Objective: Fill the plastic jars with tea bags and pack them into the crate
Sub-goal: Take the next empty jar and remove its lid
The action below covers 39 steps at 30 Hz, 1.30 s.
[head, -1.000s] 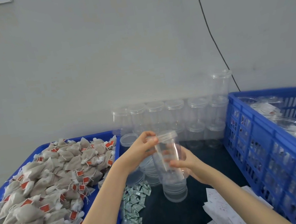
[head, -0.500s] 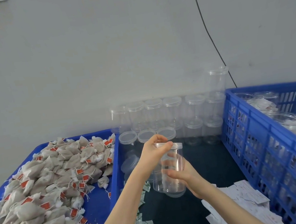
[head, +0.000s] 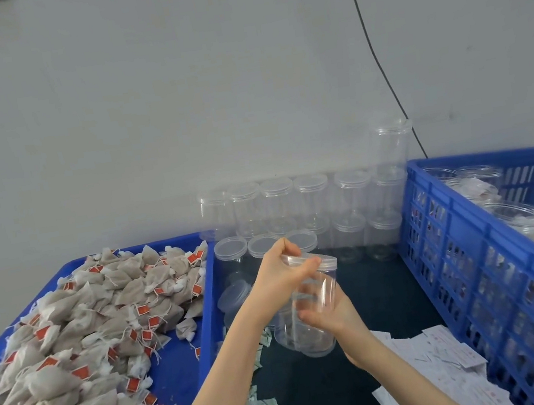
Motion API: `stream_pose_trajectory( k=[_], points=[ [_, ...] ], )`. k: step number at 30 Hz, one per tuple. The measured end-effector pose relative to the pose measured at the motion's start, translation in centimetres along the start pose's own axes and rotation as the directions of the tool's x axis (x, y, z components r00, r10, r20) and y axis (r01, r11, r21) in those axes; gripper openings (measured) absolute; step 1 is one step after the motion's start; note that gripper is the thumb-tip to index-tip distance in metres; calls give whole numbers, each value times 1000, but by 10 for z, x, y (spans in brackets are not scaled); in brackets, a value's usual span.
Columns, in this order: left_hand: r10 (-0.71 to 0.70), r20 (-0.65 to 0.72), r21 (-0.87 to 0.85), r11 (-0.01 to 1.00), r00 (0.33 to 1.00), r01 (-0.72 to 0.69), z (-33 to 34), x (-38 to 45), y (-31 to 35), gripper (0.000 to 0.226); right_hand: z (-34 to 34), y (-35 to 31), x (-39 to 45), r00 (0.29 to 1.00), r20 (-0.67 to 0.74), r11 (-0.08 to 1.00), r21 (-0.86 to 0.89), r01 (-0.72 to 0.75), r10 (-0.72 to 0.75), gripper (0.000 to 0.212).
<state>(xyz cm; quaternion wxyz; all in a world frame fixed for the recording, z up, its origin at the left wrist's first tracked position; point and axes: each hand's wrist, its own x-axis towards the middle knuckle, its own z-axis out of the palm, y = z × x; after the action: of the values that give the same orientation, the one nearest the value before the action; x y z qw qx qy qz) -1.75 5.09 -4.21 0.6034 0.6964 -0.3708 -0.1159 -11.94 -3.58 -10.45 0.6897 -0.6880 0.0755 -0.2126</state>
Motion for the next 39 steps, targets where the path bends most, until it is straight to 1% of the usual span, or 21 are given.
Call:
stream_pose_trajectory(
  k=[3, 8, 12, 15, 19, 21, 23, 26, 28, 29, 30, 31, 32, 33, 34, 35, 36, 37, 38, 39],
  points=[
    [19, -3, 59, 998, 1000, -19, 1, -2, 3, 32, 2, -2, -3, 1000, -21, 1000, -1, 15, -15, 80],
    [34, 15, 85, 996, 999, -35, 4, -2, 5, 29, 5, -4, -4, 995, -89, 999, -6, 33, -34, 69],
    [35, 22, 70, 997, 999, -36, 7, -4, 6, 32, 8, -5, -6, 993, -116, 999, -11, 33, -34, 61],
    [27, 2, 80, 996, 1000, -27, 7, -5, 8, 33, 11, -7, -6, 989, -144, 999, -18, 43, -45, 54],
    [0, -88, 163, 986, 996, 15, 13, -9, 14, 45, 17, -11, -5, 981, -186, 998, -46, 48, -55, 56],
    [-7, -109, 189, 982, 994, 28, 17, -11, 15, 47, 19, -11, -6, 976, -213, 998, -48, 39, -49, 66],
    [-22, -104, 200, 979, 994, 43, 18, -10, 15, 44, 20, -7, -7, 970, -240, 999, -47, 25, -35, 76],
    [-65, -111, 224, 970, 992, 89, 22, -10, 15, 41, 20, 6, -2, 961, -276, 999, -46, 7, -19, 64],
    [-65, -121, 241, 966, 990, 93, 24, -13, 16, 41, 15, 11, 2, 969, -249, 998, -69, -10, -7, 64],
    [-49, -111, 265, 961, 993, 77, 22, -14, 17, 40, 11, 13, 4, 975, -220, 997, -73, -20, 3, 67],
    [-25, -72, 292, 955, 997, 45, 18, -13, 18, 40, 4, 13, 5, 982, -187, 996, -83, -18, 2, 71],
    [-2, 3, 333, 943, 1000, 1, 12, -10, 19, 41, -4, 13, 6, 988, -155, 995, -102, 4, -20, 76],
    [5, 112, 397, 917, 994, -49, 4, -7, 22, 50, -11, 12, 5, 992, -118, 990, -135, 37, -53, 82],
    [-8, 232, 465, 879, 973, -104, -4, -4, 26, 65, -18, 10, 5, 995, -73, 984, -169, 60, -74, 87],
    [-37, 343, 511, 846, 938, -154, -11, 0, 30, 73, -22, 8, 4, 997, -32, 978, -200, 67, -74, 91],
    [-56, 435, 522, 829, 899, -201, -15, 4, 35, 72, -23, 5, 3, 998, -5, 973, -222, 67, -70, 93],
    [-44, 495, 502, 829, 868, -245, -16, 6, 38, 64, -22, 2, 4, 997, -1, 969, -238, 71, -73, 93],
    [-3, 505, 480, 832, 863, -277, -15, 6, 40, 55, -21, -1, 2, 996, -14, 964, -256, 77, -83, 93],
    [51, 472, 463, 835, 880, -297, -11, 4, 40, 47, -18, -4, 2, 994, -43, 954, -287, 83, -99, 90],
    [110, 402, 461, 833, 909, -305, -6, 1, 39, 42, -13, -7, 2, 989, -81, 938, -334, 89, -123, 87]
  ],
)
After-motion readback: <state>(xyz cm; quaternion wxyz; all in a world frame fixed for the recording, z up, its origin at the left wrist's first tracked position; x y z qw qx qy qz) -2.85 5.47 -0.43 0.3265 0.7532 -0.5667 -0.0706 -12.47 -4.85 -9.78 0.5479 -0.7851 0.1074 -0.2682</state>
